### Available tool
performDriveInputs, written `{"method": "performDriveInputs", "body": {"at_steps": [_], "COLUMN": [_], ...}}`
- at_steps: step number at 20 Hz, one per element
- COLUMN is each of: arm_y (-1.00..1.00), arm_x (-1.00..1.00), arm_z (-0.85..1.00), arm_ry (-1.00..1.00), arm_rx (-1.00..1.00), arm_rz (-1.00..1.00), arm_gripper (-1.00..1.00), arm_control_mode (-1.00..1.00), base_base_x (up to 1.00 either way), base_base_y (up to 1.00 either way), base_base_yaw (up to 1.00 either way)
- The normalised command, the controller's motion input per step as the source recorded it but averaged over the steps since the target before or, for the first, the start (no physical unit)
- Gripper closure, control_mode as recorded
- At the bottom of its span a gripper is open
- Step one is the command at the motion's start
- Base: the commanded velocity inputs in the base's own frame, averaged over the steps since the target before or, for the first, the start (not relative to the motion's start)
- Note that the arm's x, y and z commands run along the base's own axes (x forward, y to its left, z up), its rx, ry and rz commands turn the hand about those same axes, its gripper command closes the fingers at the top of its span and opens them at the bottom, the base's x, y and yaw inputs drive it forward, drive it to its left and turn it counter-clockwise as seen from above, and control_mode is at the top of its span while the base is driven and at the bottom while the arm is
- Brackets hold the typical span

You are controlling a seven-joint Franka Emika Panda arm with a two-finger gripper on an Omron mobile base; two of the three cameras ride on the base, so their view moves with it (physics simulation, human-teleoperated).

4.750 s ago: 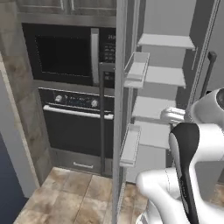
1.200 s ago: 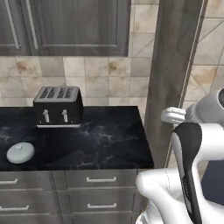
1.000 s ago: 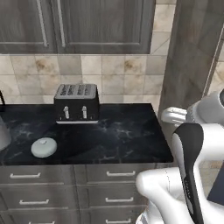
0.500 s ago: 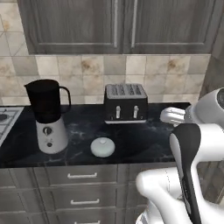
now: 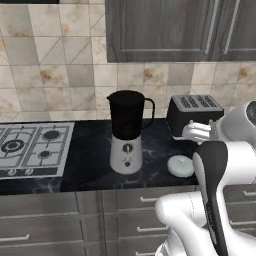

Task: Grab the garlic and onion from the fridge, place them in the blender, close the lid, and turn on the blender to create a marinade.

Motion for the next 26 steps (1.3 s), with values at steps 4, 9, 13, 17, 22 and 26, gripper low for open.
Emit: {"method": "performDriveInputs", "body": {"at_steps": [4, 9, 13, 17, 22, 26], "arm_y": [0.00, 0.00, 0.00, 0.00, 0.00, 0.00], "arm_x": [0.00, 0.00, 0.00, 0.00, 0.00, 0.00], "arm_z": [0.00, 0.00, 0.00, 0.00, 0.00, 0.00], "arm_ry": [0.00, 0.00, 0.00, 0.00, 0.00, 0.00], "arm_rx": [0.00, 0.00, 0.00, 0.00, 0.00, 0.00], "arm_rz": [0.00, 0.00, 0.00, 0.00, 0.00, 0.00], "arm_gripper": [1.00, 1.00, 1.00, 1.00, 1.00, 1.00], "arm_control_mode": [1.00, 1.00, 1.00, 1.00, 1.00, 1.00], "base_base_x": [0.51, 0.09, 0.26, 0.47, 0.13, 0.00], "base_base_y": [0.22, -0.09, -0.28, -0.10, -0.04, 0.00], "base_base_yaw": [0.00, 0.00, 0.00, 0.00, 0.00, 0.00]}}
